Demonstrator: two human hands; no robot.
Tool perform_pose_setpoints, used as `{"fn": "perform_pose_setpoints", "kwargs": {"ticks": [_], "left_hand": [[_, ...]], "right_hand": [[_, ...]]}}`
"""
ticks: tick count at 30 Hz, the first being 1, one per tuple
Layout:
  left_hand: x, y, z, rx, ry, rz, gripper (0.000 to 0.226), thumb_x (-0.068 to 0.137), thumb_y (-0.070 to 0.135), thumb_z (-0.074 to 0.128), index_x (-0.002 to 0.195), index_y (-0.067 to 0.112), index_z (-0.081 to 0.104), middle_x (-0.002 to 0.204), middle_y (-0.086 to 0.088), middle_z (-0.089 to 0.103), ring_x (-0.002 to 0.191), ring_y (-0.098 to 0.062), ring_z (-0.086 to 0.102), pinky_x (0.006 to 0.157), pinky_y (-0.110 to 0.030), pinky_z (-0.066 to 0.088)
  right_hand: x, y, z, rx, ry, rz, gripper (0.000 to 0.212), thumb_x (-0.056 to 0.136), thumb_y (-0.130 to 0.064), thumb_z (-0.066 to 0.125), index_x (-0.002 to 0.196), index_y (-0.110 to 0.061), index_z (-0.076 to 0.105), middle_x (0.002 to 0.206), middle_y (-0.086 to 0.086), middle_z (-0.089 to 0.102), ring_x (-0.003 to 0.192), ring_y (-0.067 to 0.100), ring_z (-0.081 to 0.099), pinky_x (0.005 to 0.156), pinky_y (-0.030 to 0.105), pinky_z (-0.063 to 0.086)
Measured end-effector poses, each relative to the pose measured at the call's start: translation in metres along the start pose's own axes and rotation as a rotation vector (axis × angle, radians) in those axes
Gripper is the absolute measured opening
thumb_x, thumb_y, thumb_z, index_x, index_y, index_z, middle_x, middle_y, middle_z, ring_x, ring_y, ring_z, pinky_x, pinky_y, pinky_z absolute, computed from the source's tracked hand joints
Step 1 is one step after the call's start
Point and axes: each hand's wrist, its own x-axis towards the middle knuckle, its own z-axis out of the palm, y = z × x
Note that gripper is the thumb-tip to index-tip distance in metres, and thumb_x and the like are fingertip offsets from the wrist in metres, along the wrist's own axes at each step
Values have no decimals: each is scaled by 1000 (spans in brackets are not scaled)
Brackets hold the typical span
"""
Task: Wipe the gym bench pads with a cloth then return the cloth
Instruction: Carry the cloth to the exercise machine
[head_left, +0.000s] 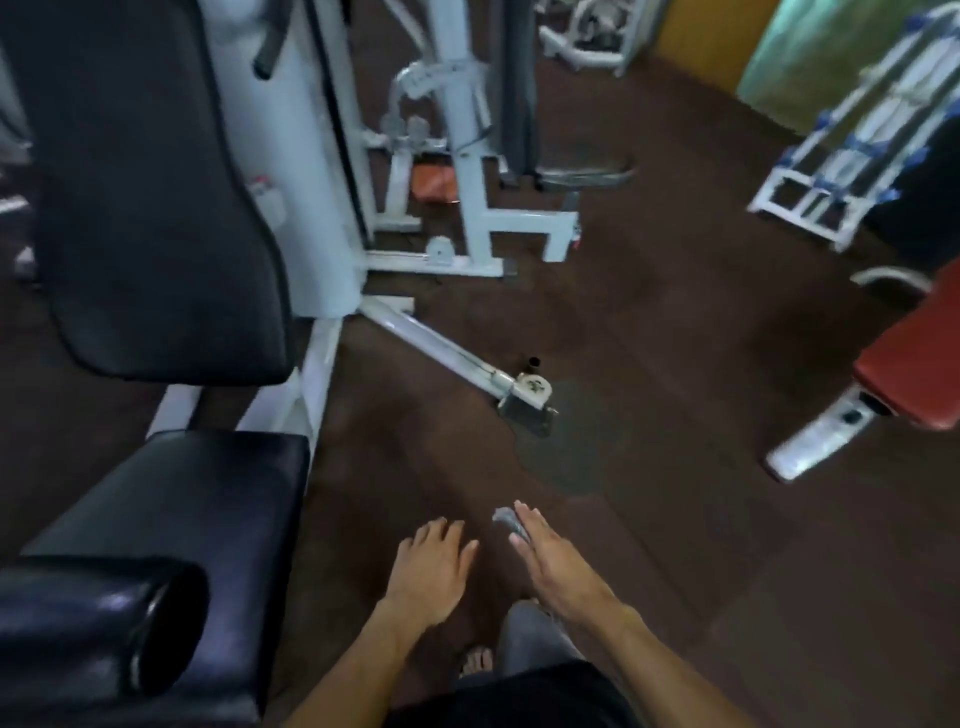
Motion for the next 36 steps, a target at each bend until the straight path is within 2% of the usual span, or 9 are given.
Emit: {"fn": "perform_pose_setpoints", "kwargs": {"ticks": [7, 11, 15, 20, 23, 28, 30, 33, 36], "left_hand": [[60, -64, -54, -207, 99, -384, 56, 107, 48, 21, 155, 20, 28, 162, -7, 28, 149, -24, 26, 118, -42, 26], [80, -93, -80, -323, 196, -629, 56, 107, 48, 22, 155, 21, 29, 162, -7, 29, 149, -23, 27, 119, -39, 25], [85, -117, -105, -428, 261, -836, 74, 97, 59, 3, 153, 20, 34, 159, -8, 35, 147, -24, 32, 118, -38, 26], [83, -162, -114, -494, 319, -1020, 57, 106, 49, 21, 154, 20, 31, 162, -7, 29, 151, -24, 25, 121, -39, 23], [78, -187, -115, -517, 347, -1073, 64, 104, 53, 10, 154, 20, 31, 162, -7, 28, 151, -24, 24, 121, -39, 24], [85, -248, -110, -583, 366, -1140, 59, 106, 48, 16, 158, 20, 20, 167, -9, 14, 155, -25, 9, 124, -40, 14], [97, -274, -102, -605, 389, -1156, 68, 102, 54, 1, 159, 20, 17, 167, -9, 10, 155, -25, 6, 125, -41, 12], [119, -304, -86, -594, 403, -1170, 95, 82, 60, -25, 159, 21, 16, 168, -8, 7, 155, -24, 2, 124, -41, 10], [141, -347, -64, -573, 437, -1246, 102, 86, 60, -31, 156, 17, 30, 165, -13, 18, 154, -27, 14, 122, -45, 20]], "right_hand": [[167, -78, -13, -130, -334, -234, 55, 104, -36, 37, 155, -22, 20, 160, -6, 21, 150, 9, 9, 113, 16, 8], [244, -130, -3, -296, -548, -422, 56, 105, -34, 36, 155, -17, 18, 162, -1, 20, 149, 8, 9, 115, 15, 7], [300, -187, 19, -373, -721, -520, 56, 105, -36, 34, 155, -16, 17, 163, 0, 18, 150, 9, 7, 120, 21, 9], [336, -237, 64, -467, -823, -612, 55, 106, -33, 34, 155, -14, 18, 162, -1, 19, 151, 10, 8, 116, 17, 8], [347, -254, 94, -497, -862, -623, 55, 106, -33, 33, 155, -13, 17, 163, -1, 19, 150, 10, 8, 116, 16, 8], [366, -276, 156, -476, -884, -550, 55, 105, -35, 31, 155, -16, 16, 162, -3, 18, 149, 7, 7, 113, 12, 9], [382, -280, 185, -468, -853, -519, 56, 105, -37, 30, 155, -17, 16, 162, 0, 20, 150, 10, 9, 117, 19, 14], [409, -281, 227, -522, -775, -447, 57, 105, -38, 29, 156, -16, 14, 162, 2, 19, 151, 18, 15, 118, 28, 16], [444, -277, 286, -545, -710, -475, 58, 105, -36, 29, 155, -12, 13, 163, 4, 19, 151, 19, 13, 122, 31, 15]]}}
